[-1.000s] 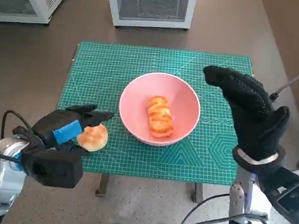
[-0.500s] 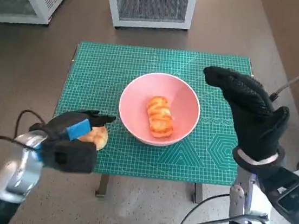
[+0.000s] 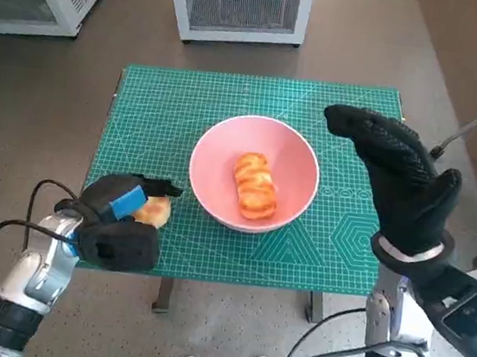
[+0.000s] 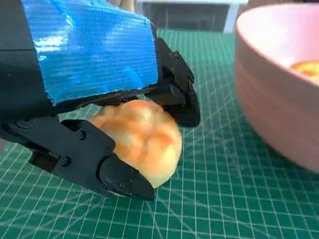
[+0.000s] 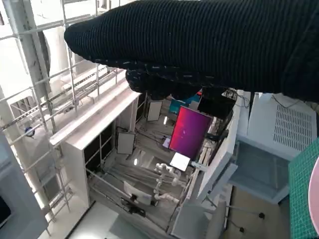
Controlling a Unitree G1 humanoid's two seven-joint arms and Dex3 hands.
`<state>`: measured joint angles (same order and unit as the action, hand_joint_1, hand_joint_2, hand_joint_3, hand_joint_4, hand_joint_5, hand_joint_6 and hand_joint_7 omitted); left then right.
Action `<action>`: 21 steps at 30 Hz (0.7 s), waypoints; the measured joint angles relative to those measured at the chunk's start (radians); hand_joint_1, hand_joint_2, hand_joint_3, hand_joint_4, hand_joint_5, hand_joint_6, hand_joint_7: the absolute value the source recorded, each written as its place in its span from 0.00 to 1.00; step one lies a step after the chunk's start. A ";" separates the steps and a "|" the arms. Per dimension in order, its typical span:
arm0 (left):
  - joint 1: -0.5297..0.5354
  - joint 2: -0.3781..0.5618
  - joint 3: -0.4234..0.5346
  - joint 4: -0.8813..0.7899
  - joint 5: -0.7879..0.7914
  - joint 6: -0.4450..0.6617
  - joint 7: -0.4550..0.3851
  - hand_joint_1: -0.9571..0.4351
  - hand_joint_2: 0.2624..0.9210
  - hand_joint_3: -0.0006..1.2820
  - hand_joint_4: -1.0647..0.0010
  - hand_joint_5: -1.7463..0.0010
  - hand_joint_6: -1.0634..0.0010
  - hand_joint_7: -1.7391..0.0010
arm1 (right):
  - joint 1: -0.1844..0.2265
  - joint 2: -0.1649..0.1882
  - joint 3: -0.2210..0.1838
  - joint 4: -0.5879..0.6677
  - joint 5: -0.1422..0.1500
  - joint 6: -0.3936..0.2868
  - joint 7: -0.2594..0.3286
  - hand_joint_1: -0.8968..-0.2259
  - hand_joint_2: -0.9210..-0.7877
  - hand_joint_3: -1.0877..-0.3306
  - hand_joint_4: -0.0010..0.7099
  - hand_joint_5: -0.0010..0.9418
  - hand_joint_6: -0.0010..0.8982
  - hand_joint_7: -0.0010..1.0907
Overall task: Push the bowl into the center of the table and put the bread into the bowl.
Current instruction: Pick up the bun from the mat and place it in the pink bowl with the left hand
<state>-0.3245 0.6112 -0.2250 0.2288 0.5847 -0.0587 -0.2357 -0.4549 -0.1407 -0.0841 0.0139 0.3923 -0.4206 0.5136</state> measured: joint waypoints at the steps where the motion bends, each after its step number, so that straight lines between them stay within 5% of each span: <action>1: 0.003 0.001 0.002 -0.002 0.000 -0.007 0.005 0.69 1.00 0.10 0.38 0.30 0.50 0.30 | 0.000 0.000 0.000 0.000 0.000 0.000 0.001 0.73 0.00 0.78 0.71 0.04 0.12 0.79; 21: 0.083 0.024 0.143 -0.231 -0.061 -0.026 -0.001 0.69 1.00 0.05 0.34 0.32 0.41 0.35 | 0.003 0.006 0.001 0.009 0.007 -0.001 0.020 0.73 0.00 0.78 0.71 0.05 0.09 0.82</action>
<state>-0.2419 0.6351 -0.0818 -0.0023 0.5240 -0.0842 -0.2362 -0.4515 -0.1351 -0.0833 0.0224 0.3992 -0.4219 0.5334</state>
